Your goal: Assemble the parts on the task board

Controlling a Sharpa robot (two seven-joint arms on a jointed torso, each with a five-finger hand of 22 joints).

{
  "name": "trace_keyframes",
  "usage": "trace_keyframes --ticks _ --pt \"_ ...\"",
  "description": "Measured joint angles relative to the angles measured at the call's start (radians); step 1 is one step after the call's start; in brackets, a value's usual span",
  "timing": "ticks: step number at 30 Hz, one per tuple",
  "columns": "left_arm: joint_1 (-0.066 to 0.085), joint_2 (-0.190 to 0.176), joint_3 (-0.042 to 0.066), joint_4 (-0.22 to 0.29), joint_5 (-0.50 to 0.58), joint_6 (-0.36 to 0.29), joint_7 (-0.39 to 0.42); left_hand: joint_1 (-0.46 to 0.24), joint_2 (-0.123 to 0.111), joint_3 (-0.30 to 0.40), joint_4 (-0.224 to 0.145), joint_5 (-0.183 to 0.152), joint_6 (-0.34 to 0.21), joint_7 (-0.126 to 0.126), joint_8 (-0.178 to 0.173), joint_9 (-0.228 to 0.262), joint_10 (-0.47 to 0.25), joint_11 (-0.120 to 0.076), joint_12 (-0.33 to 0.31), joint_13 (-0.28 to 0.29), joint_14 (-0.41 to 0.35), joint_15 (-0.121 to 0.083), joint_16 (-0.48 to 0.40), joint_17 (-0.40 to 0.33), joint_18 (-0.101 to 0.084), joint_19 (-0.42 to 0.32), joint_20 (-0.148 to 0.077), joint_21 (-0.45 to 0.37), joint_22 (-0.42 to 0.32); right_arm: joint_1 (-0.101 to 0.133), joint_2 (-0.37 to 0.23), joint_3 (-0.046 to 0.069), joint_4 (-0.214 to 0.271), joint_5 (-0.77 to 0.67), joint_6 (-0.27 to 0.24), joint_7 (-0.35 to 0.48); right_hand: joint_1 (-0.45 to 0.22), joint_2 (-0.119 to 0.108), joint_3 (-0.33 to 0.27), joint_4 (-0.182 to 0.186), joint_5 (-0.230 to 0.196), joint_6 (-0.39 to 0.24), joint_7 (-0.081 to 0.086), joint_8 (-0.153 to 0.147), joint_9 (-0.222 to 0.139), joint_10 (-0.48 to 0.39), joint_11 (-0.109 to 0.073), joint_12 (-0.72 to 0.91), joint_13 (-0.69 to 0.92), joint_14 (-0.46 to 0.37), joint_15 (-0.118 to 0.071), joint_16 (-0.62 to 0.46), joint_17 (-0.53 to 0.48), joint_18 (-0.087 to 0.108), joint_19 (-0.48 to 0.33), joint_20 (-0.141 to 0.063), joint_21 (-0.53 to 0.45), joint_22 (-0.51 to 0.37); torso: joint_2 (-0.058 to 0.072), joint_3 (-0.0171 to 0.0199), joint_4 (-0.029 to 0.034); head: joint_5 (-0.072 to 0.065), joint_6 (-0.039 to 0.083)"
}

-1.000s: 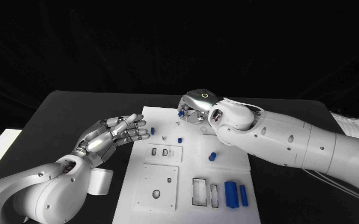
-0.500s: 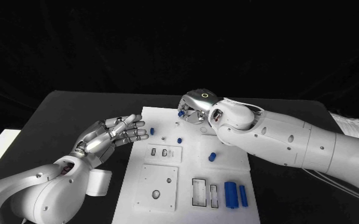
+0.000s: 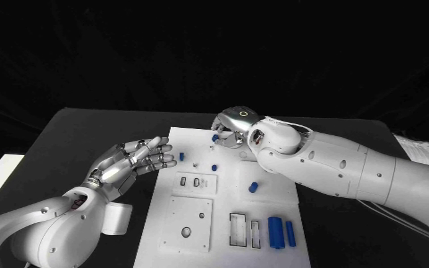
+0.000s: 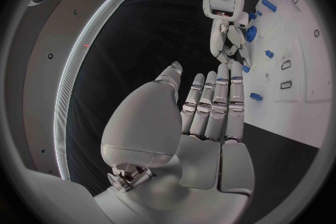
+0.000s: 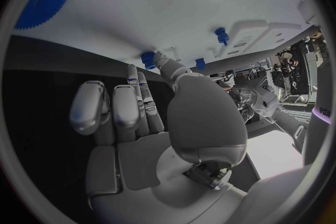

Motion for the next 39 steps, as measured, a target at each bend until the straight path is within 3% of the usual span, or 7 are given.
trace_keyframes --ticks 10,19,22,24,28,30,39 --pt "0.000 0.000 0.000 -0.002 0.000 0.000 -0.001 0.000 0.000 0.000 0.000 0.000 0.000 0.000 0.000 0.000 0.000 0.000 0.000 0.000 0.000 0.000 0.000 0.000 0.000 0.000 0.000 0.000 0.000 -0.001 -0.027 0.000 0.037 0.005 -0.037 0.000 0.002 -0.008 -0.030 0.039 0.016 0.004 -0.004 0.000 -0.004 0.048 -0.006 0.014 0.013 0.000 0.000 0.017 0.029 0.000 0.013 -0.009 0.012 0.024 0.000 0.0000 0.0008 0.000 -0.001" --pt "0.001 0.017 0.000 -0.023 -0.022 0.001 -0.023 0.000 0.000 -0.001 -0.010 0.000 0.007 0.000 -0.007 0.000 0.010 -0.002 -0.005 0.000 0.033 -0.010 0.004 0.011 0.000 0.020 -0.005 0.007 0.000 0.002 -0.197 0.019 0.184 0.138 -0.145 0.016 0.016 -0.045 -0.115 0.075 0.069 -0.006 -0.010 0.000 -0.010 0.224 -0.029 0.119 0.092 0.003 -0.020 0.060 0.090 0.000 0.042 -0.024 0.043 0.074 -0.004 0.0051 -0.0078 -0.001 0.010" --pt "0.002 0.033 0.000 -0.039 -0.042 0.003 -0.038 0.000 0.000 -0.001 -0.016 0.000 0.020 -0.009 -0.009 0.000 0.037 -0.011 -0.005 0.001 0.087 -0.025 0.028 0.030 0.000 0.059 -0.020 0.030 0.007 0.004 -0.249 0.021 0.214 0.221 -0.147 0.019 0.021 -0.047 -0.191 0.092 0.121 -0.025 -0.021 0.005 -0.011 0.275 -0.049 0.269 0.235 0.003 -0.033 0.102 0.152 -0.012 0.060 -0.041 0.068 0.115 -0.009 0.0098 -0.0167 0.002 0.010" --pt "0.002 0.046 0.000 -0.053 -0.064 0.006 -0.053 0.000 0.000 -0.001 -0.020 0.000 0.031 -0.013 -0.013 0.000 0.059 -0.019 -0.005 0.004 0.120 -0.036 0.043 0.045 0.000 0.088 -0.032 0.048 0.015 0.004 -0.277 0.021 0.230 0.280 -0.143 0.020 0.043 -0.034 -0.249 0.108 0.156 -0.035 -0.019 0.016 -0.009 0.269 -0.054 0.547 0.520 0.003 -0.040 0.143 0.217 -0.016 0.073 -0.036 0.086 0.147 -0.014 0.0141 -0.0225 0.003 0.010" --pt "0.003 0.077 0.000 -0.081 -0.113 0.009 -0.091 0.000 0.000 0.003 -0.025 0.000 0.049 -0.023 -0.013 0.000 0.098 -0.035 0.001 0.007 0.178 -0.057 0.080 0.080 0.000 0.148 -0.054 0.093 0.034 0.001 -0.317 0.021 0.244 0.361 -0.121 0.020 0.074 -0.003 -0.312 0.146 0.195 -0.052 -0.017 0.036 -0.002 0.234 -0.043 0.966 0.950 0.002 -0.033 0.204 0.311 -0.016 0.087 -0.036 0.114 0.193 -0.024 0.0221 -0.0358 0.000 0.011" --pt "0.003 0.095 0.000 -0.094 -0.141 0.011 -0.114 0.000 0.000 0.003 -0.030 0.000 0.057 -0.025 -0.013 0.000 0.112 -0.041 0.001 0.008 0.202 -0.067 0.104 0.101 0.000 0.177 -0.064 0.120 0.047 -0.003 -0.332 0.021 0.244 0.385 -0.107 0.016 0.082 0.005 -0.323 0.157 0.207 -0.062 -0.014 0.040 -0.001 0.235 -0.042 1.057 1.042 0.004 -0.032 0.218 0.319 -0.031 0.092 -0.030 0.119 0.207 -0.028 0.0258 -0.0404 -0.001 0.008" --pt "0.004 0.130 -0.001 -0.122 -0.225 0.010 -0.187 0.000 0.000 0.003 -0.030 0.000 0.063 -0.030 -0.019 0.000 0.122 -0.043 -0.008 0.008 0.188 -0.070 0.133 0.146 0.000 0.204 -0.075 0.160 0.071 -0.014 -0.339 0.020 0.226 0.403 -0.062 -0.012 0.095 0.003 -0.358 0.192 0.209 -0.096 -0.001 0.047 -0.001 0.261 -0.025 1.201 1.190 0.004 -0.025 0.256 0.319 -0.031 0.103 -0.020 0.141 0.249 -0.042 0.0452 -0.0627 -0.002 -0.001"
